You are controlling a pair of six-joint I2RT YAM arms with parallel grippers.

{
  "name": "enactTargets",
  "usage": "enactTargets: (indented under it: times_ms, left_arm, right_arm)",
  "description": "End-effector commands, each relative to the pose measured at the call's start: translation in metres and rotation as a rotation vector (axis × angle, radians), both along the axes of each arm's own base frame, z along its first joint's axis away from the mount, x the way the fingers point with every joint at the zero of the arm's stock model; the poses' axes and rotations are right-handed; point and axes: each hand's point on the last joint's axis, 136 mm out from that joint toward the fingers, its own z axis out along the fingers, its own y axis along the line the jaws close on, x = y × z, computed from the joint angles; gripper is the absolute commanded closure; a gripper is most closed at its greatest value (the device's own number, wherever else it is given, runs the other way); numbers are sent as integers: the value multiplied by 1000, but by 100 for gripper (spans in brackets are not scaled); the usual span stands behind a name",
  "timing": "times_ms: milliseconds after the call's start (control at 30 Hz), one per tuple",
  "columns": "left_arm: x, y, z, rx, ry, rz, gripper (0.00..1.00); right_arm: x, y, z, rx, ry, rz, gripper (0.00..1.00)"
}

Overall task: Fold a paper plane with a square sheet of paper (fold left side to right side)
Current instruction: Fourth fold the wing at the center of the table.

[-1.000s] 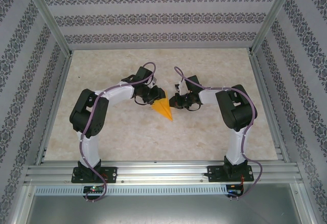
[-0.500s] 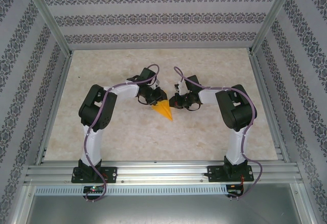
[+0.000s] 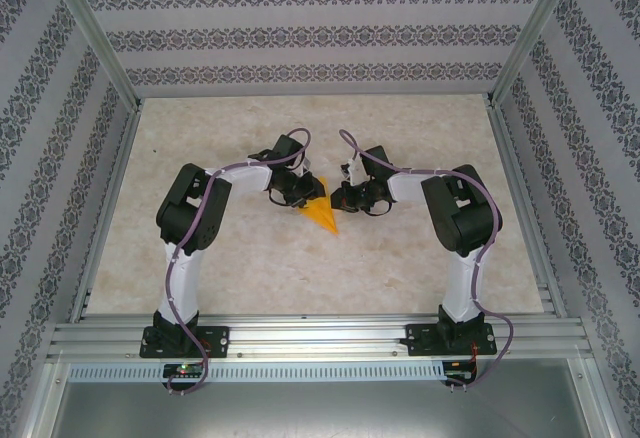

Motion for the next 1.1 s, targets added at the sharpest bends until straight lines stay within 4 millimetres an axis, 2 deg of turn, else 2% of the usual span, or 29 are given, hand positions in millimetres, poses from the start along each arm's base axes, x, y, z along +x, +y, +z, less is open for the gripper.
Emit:
enactTargets:
  times_ms: [0,133,200,300,367,500,700,900,1067]
  left_arm:
    - [-9,16,-29,62,43,30,74]
    - [-14,19,-37,68,57,39,74]
    - [-16,20,-38,72,59,39,74]
    - [-17,21,-40,74,61,41,75]
    - [-17,22,-40,73,60,41,75]
    - [-18,22,-41,74,60,40,75]
    - [-19,23,-41,77,60,39,75]
    - [-18,23,-41,79,59,40,75]
    - [-19,24,-41,84,62,38,75]
  right_arm:
    - [4,-3,5,-45,-30,-9,93]
    - [11,-13,37,-43,-92,-41,83]
    - [8,-17,50,-43,-112,-46,80]
    - [-7,-13,62,-12,-111,-26,79]
    - [-24,-3,64,27,-88,3,80]
    - [-46,16,59,82,-41,48,81]
    - [-52,28,45,77,0,70,82]
    - [-60,18,23,12,41,65,82]
    - [-64,13,13,-23,61,75,83]
